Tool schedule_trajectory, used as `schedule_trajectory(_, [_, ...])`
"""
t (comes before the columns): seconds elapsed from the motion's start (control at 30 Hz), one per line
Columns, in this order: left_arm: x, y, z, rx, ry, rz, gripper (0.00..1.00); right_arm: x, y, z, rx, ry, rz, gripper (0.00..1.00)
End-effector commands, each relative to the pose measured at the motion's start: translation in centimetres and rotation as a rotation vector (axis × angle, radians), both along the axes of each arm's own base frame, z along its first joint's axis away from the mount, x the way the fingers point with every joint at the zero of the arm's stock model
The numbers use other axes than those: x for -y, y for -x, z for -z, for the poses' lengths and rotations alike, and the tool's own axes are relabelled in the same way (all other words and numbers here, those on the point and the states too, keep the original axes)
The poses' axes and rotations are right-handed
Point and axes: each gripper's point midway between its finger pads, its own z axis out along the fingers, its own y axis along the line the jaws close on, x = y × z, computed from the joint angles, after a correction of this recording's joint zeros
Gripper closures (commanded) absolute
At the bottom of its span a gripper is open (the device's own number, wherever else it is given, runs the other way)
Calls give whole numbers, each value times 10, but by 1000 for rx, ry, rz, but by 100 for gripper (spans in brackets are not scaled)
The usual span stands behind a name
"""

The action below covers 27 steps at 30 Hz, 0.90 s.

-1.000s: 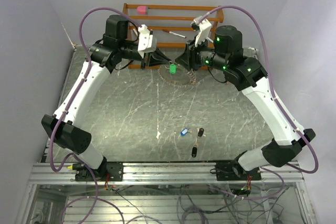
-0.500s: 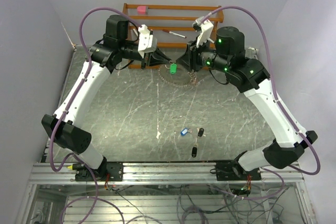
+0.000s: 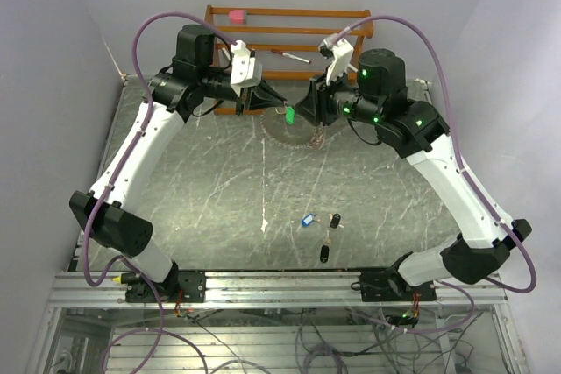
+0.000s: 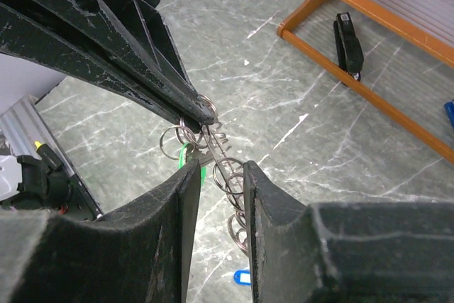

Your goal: Put the keys on the keyring

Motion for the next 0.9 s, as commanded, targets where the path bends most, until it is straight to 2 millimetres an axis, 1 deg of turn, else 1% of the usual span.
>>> schedule_trajectory(0.0, [3,9,-14,40,39,48,93,-4,5,-5,24,-11,-27,69])
schedule_trajectory(0.13, [3,12,-12,29,39,58,93,-7,3,-6,45,1,-40,70])
schedule_trajectory(0.3, [3,14,-11,21,42,67,93,-13,8,-5,73,-3,-89,70])
schedule_trajectory(0.47, [3,21,-14,8,57,107,93,-16,13,0,97,-5,-132,69])
schedule_trajectory(0.53, [3,24,-16,10,60,118,93,-17,14,6,95,1,-141,68])
schedule_trajectory(0.67, [2,29,-18,10,61,131,93,-14,14,11,110,10,-136,68])
schedule_trajectory(0.87, [-1,45,-20,4,77,200,93,-9,12,7,160,1,-113,67])
